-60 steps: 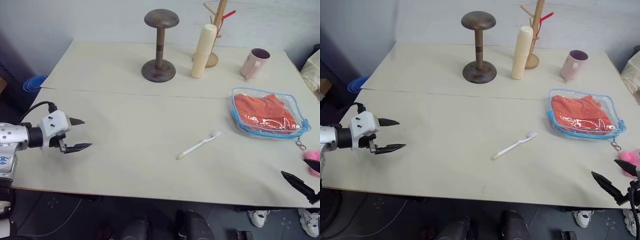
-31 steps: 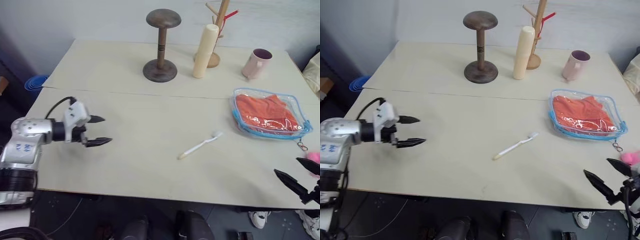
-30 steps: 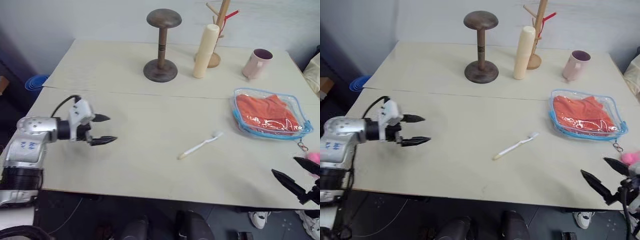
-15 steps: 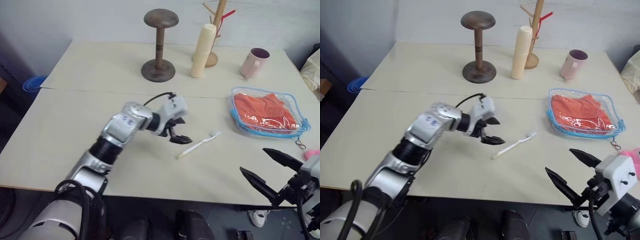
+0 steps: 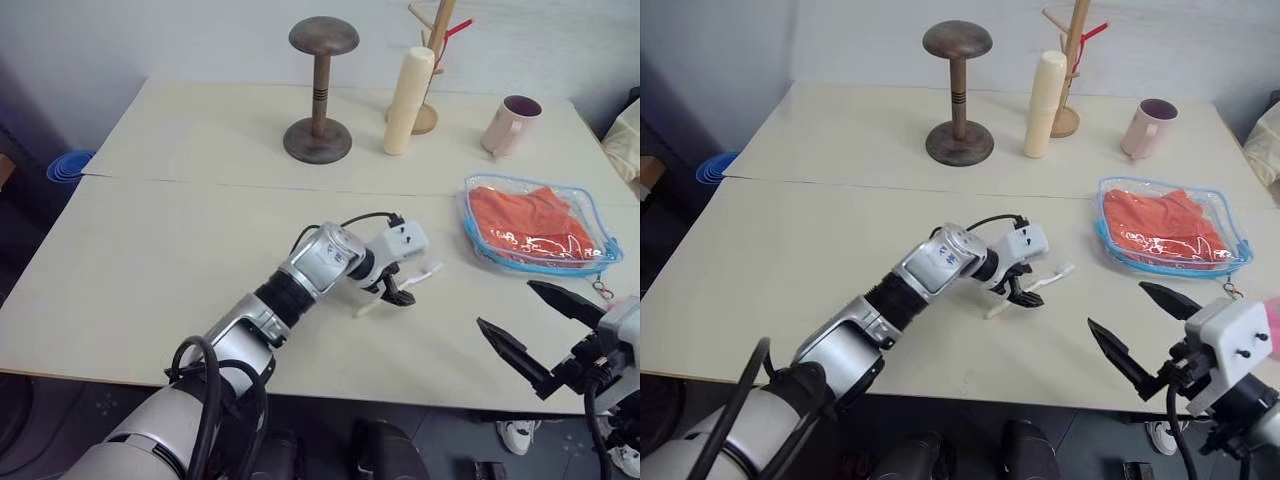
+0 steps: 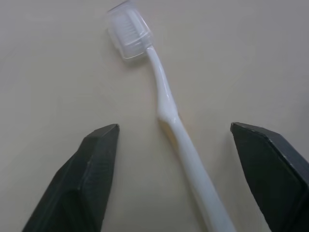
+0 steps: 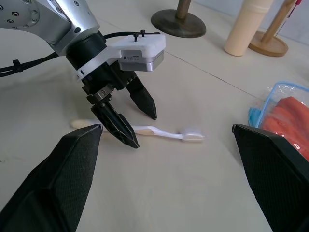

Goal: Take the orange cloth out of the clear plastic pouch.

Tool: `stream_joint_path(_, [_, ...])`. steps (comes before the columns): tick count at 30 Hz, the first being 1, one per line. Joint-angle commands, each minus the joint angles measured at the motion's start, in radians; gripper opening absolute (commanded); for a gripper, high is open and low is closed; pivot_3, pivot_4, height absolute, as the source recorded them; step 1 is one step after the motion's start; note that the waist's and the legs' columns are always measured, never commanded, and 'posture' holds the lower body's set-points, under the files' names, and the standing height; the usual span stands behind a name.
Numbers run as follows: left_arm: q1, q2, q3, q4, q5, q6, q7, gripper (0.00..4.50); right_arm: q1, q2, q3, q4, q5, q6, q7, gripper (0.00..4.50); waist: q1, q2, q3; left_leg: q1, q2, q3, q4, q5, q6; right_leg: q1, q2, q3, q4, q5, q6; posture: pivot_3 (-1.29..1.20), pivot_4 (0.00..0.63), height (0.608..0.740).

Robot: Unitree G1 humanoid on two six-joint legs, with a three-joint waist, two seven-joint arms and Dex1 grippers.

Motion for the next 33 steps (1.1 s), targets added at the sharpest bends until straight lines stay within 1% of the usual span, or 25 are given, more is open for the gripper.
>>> stream_joint_path(1, [-0.005,-0.026,-0.012,0.012,0.024,0.000,-0.010,2.68,-0.020,-0.023,-0.001,-0.010,0.020,0.007,-0.019,4.50,0.000,0.000,0.000,0.000,0.000,0.000,0.000,0.000,0.000,0.000,0.000,0.000,0.000,0.000,0.000,0.00,0.150,0.740])
stream_joint_path(7, [-0.003,-0.042,0.026,-0.002,0.022,0.034,-0.002,0.94,-0.056,-0.044,0.021,0.001,0.022,0.020,-0.019,4.50,0.003,0.000,0.000,-0.001,0.000,0.000,0.000,0.000,0.000,0.000,0.000,0.000,0.000,0.000,0.000,0.00,0.150,0.740])
stream_joint_path(9, [0.011,-0.035,0.060,-0.052,-0.013,0.104,-0.021,0.32,-0.092,-0.058,0.048,0.010,0.030,0.026,-0.019,4.50,0.002,0.000,0.000,-0.001,0.000,0.000,0.000,0.000,0.000,0.000,0.000,0.000,0.000,0.000,0.000,0.00,0.150,0.740])
stream_joint_path(10, [0.024,-0.023,0.088,-0.097,-0.042,0.164,-0.034,0.12,-0.118,-0.067,0.072,0.015,0.034,0.031,-0.018,4.50,-0.001,0.000,0.000,-0.001,0.000,-0.001,0.000,0.000,0.000,0.000,0.000,-0.001,0.000,0.000,0.000,0.00,0.150,0.740])
stream_joint_path(11, [0.033,-0.014,0.107,-0.130,-0.062,0.207,-0.042,0.12,-0.137,-0.074,0.089,0.018,0.037,0.035,-0.018,4.50,-0.003,0.000,0.000,-0.001,0.000,-0.001,0.000,0.000,0.000,0.000,0.000,0.000,0.000,0.000,0.000,0.00,0.150,0.740])
stream_joint_path(14, [0.067,0.041,0.264,-0.239,-0.072,0.330,0.087,0.12,-0.248,-0.113,0.210,0.038,0.034,0.050,0.000,4.50,-0.010,0.000,0.000,-0.001,0.001,0.000,0.001,0.000,0.000,-0.001,0.000,0.000,0.000,0.000,0.000,0.00,0.150,0.740])
stream_joint_path(16, [0.101,0.087,0.374,-0.324,-0.086,0.443,0.151,0.12,-0.329,-0.136,0.294,0.059,0.028,0.056,0.020,4.50,-0.012,-0.001,0.001,-0.001,0.001,-0.001,0.002,0.001,-0.001,-0.001,0.000,0.000,0.000,0.000,0.000,0.00,0.150,0.740])
stream_joint_path(19, [0.227,0.219,0.504,-0.519,-0.091,0.614,0.208,0.12,-0.475,-0.156,0.429,0.110,0.021,0.066,0.063,4.50,-0.026,-0.001,0.001,0.001,0.002,-0.001,0.001,0.001,-0.003,-0.001,0.000,0.000,0.002,0.000,0.000,0.00,0.150,0.740])
stream_joint_path(21, [0.323,0.315,0.570,-0.628,-0.081,0.683,0.244,0.12,-0.547,-0.165,0.496,0.151,0.003,0.058,0.105,4.50,-0.027,-0.001,0.001,0.002,0.002,-0.002,0.000,0.001,-0.003,-0.001,0.001,0.000,0.002,0.000,0.000,0.00,0.150,0.740])
stream_joint_path(22, [0.387,0.379,0.621,-0.680,-0.077,0.715,0.253,0.12,-0.592,-0.163,0.533,0.183,-0.009,0.051,0.131,4.50,-0.028,-0.002,0.001,0.001,0.002,-0.003,0.000,0.001,-0.003,-0.001,0.001,0.000,0.002,0.000,0.000,0.00,0.150,0.740])
stream_joint_path(23, [0.439,0.432,0.657,-0.719,-0.080,0.735,0.256,0.12,-0.627,-0.160,0.558,0.209,-0.015,0.048,0.149,4.50,-0.029,-0.004,0.003,0.001,0.002,-0.003,0.001,0.001,-0.004,-0.001,0.001,0.000,0.002,0.000,0.000,0.00,0.150,0.740])
stream_joint_path(25, [0.529,0.522,0.727,-0.771,-0.080,0.742,0.270,0.12,-0.683,-0.153,0.598,0.254,-0.026,0.040,0.185,4.50,-0.030,-0.005,0.003,0.001,0.002,-0.004,0.002,0.001,-0.004,0.000,0.001,0.000,0.002,0.000,0.000,0.00,0.150,0.740])
stream_joint_path(28, [0.647,0.647,0.847,-0.757,-0.070,0.679,0.281,0.12,-0.750,-0.143,0.653,0.317,-0.043,0.025,0.243,4.50,-0.031,-0.005,0.003,0.001,0.001,-0.005,0.002,0.001,-0.004,0.001,0.001,0.000,0.001,0.000,0.000,0.00,0.150,0.740])
stream_joint_path(30, [0.699,0.698,0.912,-0.722,-0.073,0.640,0.290,0.12,-0.779,-0.136,0.681,0.352,-0.058,0.015,0.276,4.50,-0.032,-0.005,0.003,0.002,0.002,-0.005,0.002,0.000,-0.005,0.001,0.001,0.000,0.001,0.000,-0.001,0.00,0.150,0.740])
stream_joint_path(33, [0.762,0.752,0.962,-0.672,-0.082,0.555,0.298,0.12,-0.810,-0.123,0.713,0.391,-0.078,0.001,0.313,4.50,-0.030,-0.005,0.003,0.003,0.002,-0.005,0.002,0.000,-0.005,0.000,0.001,0.000,0.001,-0.001,-0.001,0.00,0.150,0.740])
